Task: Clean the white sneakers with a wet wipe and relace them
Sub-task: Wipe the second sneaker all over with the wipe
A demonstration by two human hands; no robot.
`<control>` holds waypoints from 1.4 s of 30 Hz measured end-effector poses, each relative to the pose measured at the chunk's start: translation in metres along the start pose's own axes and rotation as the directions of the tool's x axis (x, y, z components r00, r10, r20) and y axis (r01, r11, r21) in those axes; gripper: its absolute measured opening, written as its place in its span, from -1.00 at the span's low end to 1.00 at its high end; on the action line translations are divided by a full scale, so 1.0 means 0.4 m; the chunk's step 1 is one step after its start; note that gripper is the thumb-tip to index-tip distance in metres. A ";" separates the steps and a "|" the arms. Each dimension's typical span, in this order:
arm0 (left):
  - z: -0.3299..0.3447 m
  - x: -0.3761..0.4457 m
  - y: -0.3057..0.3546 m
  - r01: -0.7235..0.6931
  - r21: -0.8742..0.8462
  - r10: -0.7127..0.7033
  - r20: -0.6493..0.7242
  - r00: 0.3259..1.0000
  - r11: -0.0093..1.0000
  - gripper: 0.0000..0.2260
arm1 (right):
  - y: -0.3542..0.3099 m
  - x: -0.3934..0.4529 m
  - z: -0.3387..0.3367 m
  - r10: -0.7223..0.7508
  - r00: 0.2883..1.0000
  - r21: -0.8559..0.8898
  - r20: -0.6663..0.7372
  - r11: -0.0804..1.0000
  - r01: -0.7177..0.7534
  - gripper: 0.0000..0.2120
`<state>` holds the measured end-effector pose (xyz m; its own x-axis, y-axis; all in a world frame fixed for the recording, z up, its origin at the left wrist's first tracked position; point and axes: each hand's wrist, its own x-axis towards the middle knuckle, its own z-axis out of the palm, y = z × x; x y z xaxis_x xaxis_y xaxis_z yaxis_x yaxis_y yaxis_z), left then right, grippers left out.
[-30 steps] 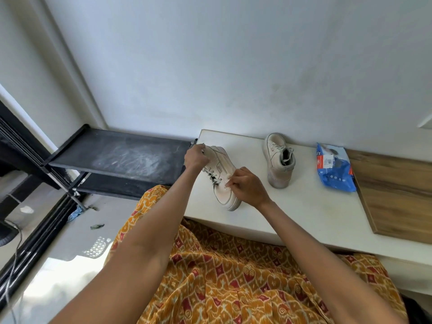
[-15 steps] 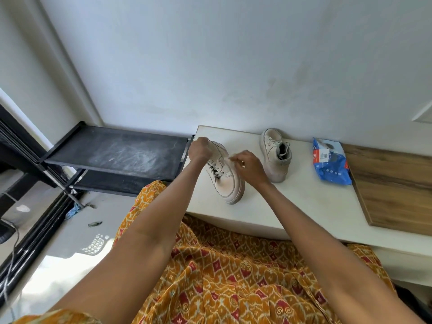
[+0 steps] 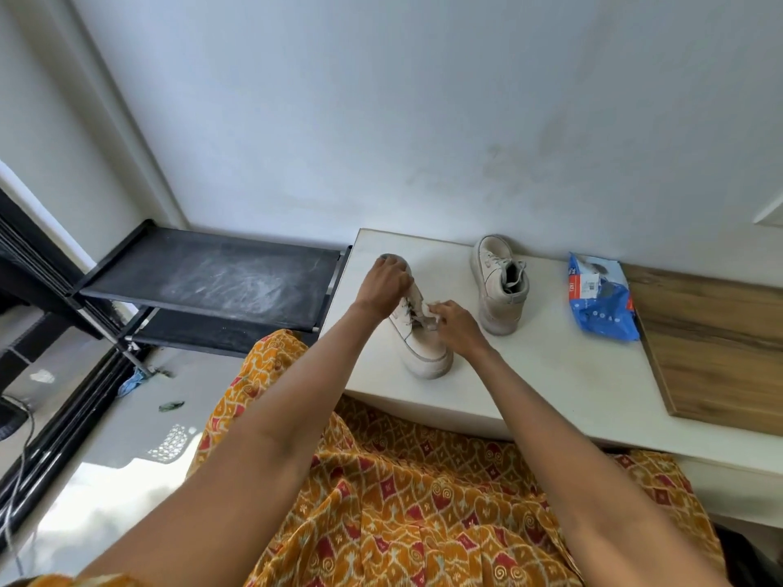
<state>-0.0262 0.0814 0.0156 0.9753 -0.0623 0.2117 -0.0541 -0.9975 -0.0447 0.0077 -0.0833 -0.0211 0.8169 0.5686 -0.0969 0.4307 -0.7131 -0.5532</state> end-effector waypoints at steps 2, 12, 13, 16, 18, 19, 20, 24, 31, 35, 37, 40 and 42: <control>0.001 -0.006 -0.008 -0.016 0.013 0.016 0.028 0.999 1.000 -0.75 | 0.004 -0.002 0.003 0.011 1.000 0.040 -0.008 0.999 -0.010 -0.59; -0.017 0.006 -0.001 0.008 0.013 -0.010 0.133 0.991 1.000 -0.81 | 0.044 -0.065 0.020 0.080 0.988 0.203 -0.135 0.978 -0.051 -0.78; -0.015 0.007 -0.001 0.016 0.020 -0.019 0.135 0.991 1.000 -0.82 | 0.049 -0.075 0.023 0.064 0.987 0.189 -0.148 0.981 -0.035 -0.79; -0.016 0.009 0.000 0.064 0.009 -0.065 0.149 0.987 0.998 -0.84 | 0.048 -0.107 0.027 0.004 0.985 0.122 -0.170 0.992 0.017 -0.81; -0.016 0.009 0.004 0.092 0.011 -0.092 0.151 0.984 0.996 -0.83 | 0.045 -0.122 0.015 -0.037 0.988 0.096 -0.149 0.994 0.052 -0.84; -0.014 0.010 0.006 0.096 0.018 -0.098 0.149 0.984 0.995 -0.81 | 0.046 -0.126 0.003 -0.052 0.992 0.086 -0.119 0.994 0.062 -0.85; -0.012 0.011 0.007 0.100 0.024 -0.102 0.146 0.984 0.995 -0.80 | 0.045 -0.128 -0.013 -0.069 0.994 0.074 -0.079 0.994 0.075 -0.85; -0.017 0.015 0.018 0.144 0.064 -0.152 0.157 0.976 0.988 -0.79 | 0.035 -0.081 -0.060 -0.109 0.990 0.039 -0.086 0.993 0.113 -0.84; -0.014 0.018 0.034 0.178 0.177 -0.208 0.168 0.963 0.968 -0.72 | 0.001 0.009 -0.031 -0.189 0.966 -0.253 0.179 0.940 0.230 -0.74; -0.019 0.022 0.037 0.178 0.220 -0.221 0.189 0.957 0.959 -0.75 | 0.023 -0.016 -0.042 -0.244 0.943 -0.448 0.228 0.833 0.324 -0.65; -0.026 0.019 0.034 0.184 0.210 -0.228 0.209 0.951 0.960 -0.78 | 0.029 -0.018 -0.059 -0.269 0.938 -0.458 0.218 0.820 0.342 -0.71; -0.028 0.016 0.031 0.173 0.232 -0.230 0.245 0.942 0.957 -0.80 | 0.048 -0.018 -0.095 -0.231 0.951 -0.362 0.207 0.885 0.294 -0.83; -0.032 0.018 0.035 0.173 0.235 -0.228 0.231 0.946 0.957 -0.79 | 0.068 -0.018 -0.116 -0.169 0.970 -0.284 0.174 0.934 0.214 -0.85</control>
<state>-0.0227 0.0667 0.0291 0.9843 0.1760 -0.0151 0.1676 -0.9574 -0.2350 0.0315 -0.1258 0.0031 0.6529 0.7436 -0.1439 0.6865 -0.6613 -0.3023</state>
